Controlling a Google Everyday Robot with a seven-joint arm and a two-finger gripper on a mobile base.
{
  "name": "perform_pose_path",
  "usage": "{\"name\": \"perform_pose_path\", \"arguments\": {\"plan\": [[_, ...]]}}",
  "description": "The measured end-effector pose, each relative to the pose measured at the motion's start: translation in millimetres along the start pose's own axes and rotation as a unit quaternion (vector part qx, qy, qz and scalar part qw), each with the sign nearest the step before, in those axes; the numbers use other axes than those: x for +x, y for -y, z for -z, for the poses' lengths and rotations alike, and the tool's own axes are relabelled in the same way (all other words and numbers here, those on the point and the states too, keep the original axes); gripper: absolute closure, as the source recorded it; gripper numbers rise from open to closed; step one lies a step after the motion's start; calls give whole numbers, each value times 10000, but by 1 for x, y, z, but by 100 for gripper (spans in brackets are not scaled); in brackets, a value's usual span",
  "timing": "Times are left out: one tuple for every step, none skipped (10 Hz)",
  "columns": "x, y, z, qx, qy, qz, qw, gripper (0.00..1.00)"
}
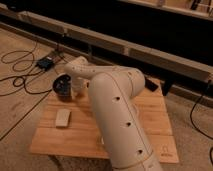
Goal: Place the white sponge in the ceramic cup
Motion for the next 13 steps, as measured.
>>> {"name": "perform_pose_path", "arguments": {"plan": [[-1, -1, 2, 29, 24, -17, 10000, 35], [-3, -8, 9, 22, 101, -39, 9999, 35], [-3, -16, 14, -6, 166, -27, 9999, 35], [-2, -27, 20, -50, 235, 15, 9997, 35], [2, -38, 24, -89, 254, 68, 9996, 35], [9, -48, 26, -109, 245, 124, 9996, 35], [18, -58, 27, -127, 199, 168, 9996, 35], [26, -65, 26, -139, 150, 194, 9996, 35], [36, -74, 24, -173, 79, 211, 9996, 35], [46, -86, 21, -241, -6, 222, 9995, 35], [52, -95, 19, -304, -64, 232, 9992, 35], [58, -106, 17, -388, -129, 241, 9989, 35], [62, -114, 15, -447, -186, 252, 9985, 35]]}}
